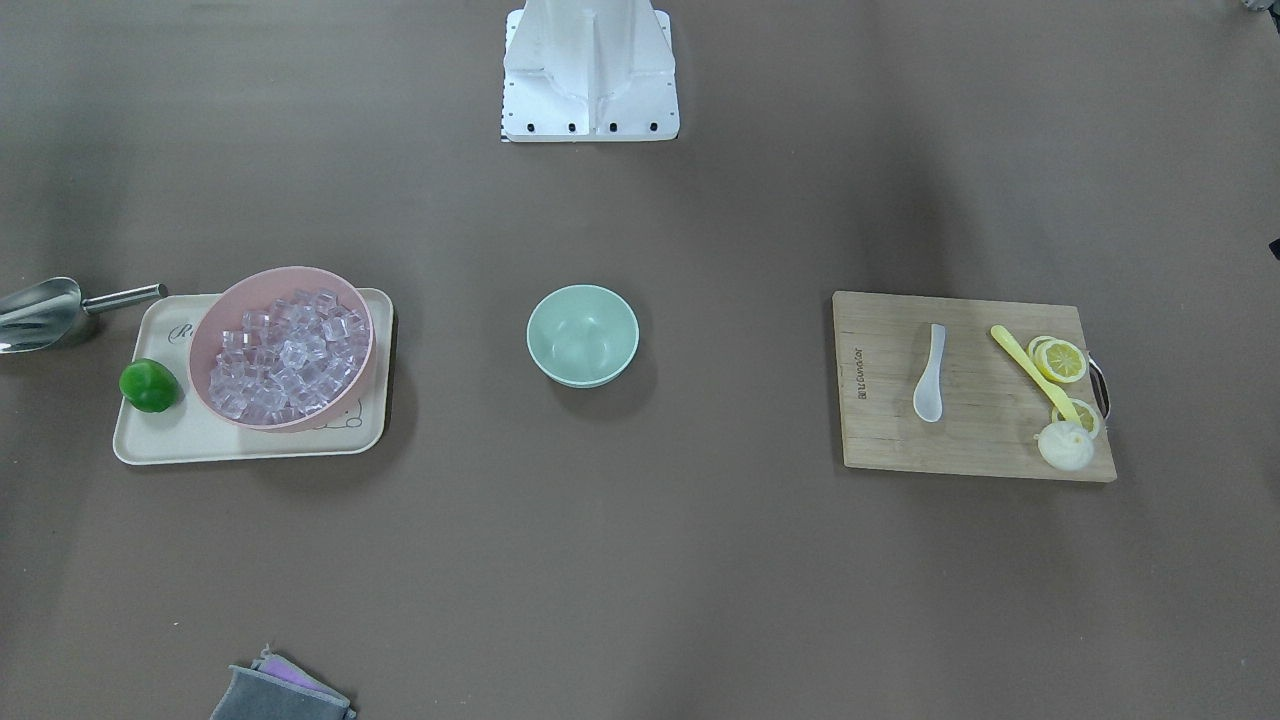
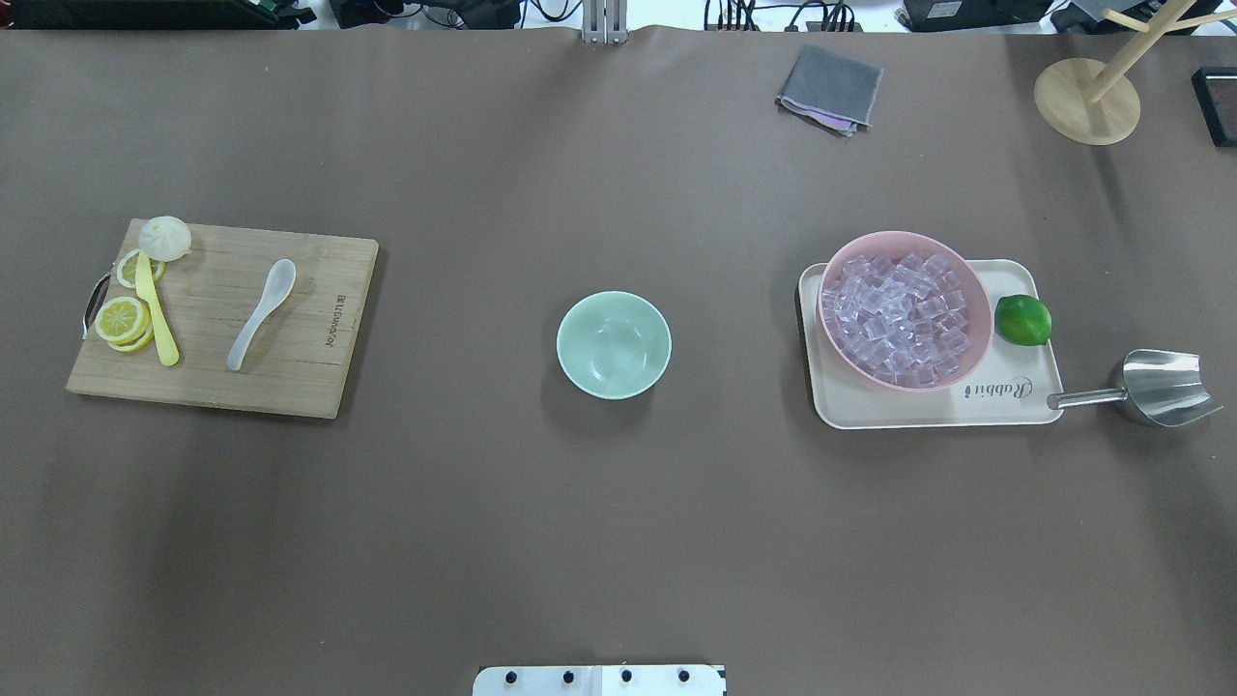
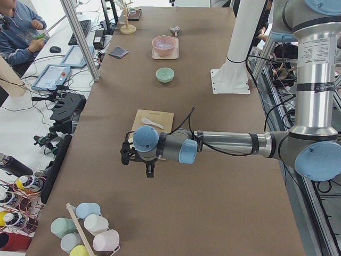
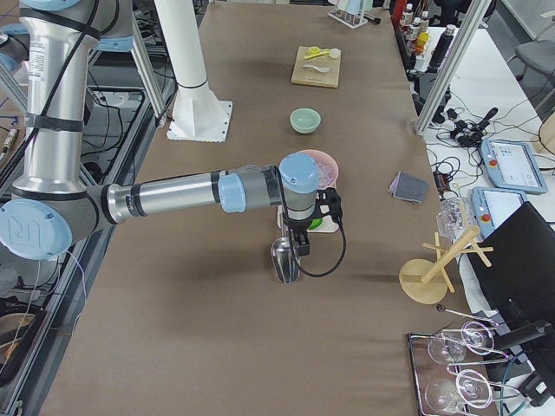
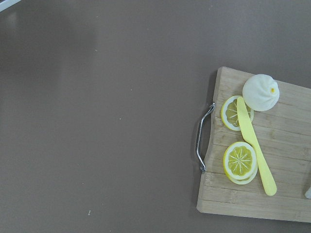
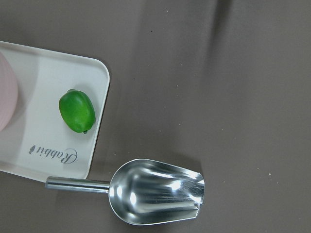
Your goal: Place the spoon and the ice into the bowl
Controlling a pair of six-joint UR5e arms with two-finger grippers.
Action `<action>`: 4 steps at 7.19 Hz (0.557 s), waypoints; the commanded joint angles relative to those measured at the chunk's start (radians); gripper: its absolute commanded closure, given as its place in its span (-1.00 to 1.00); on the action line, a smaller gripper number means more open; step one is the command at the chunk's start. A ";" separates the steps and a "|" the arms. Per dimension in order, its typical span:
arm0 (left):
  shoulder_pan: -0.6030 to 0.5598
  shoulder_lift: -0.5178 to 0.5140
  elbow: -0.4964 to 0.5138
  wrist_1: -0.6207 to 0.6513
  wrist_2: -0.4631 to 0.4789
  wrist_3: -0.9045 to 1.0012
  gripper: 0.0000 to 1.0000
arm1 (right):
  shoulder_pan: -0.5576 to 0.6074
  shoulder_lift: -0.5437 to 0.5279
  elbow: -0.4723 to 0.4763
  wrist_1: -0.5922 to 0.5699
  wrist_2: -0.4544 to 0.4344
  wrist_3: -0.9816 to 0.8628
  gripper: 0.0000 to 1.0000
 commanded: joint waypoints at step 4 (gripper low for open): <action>0.010 0.045 -0.085 -0.013 0.020 0.003 -0.95 | -0.006 -0.013 0.003 0.060 -0.021 -0.014 -1.00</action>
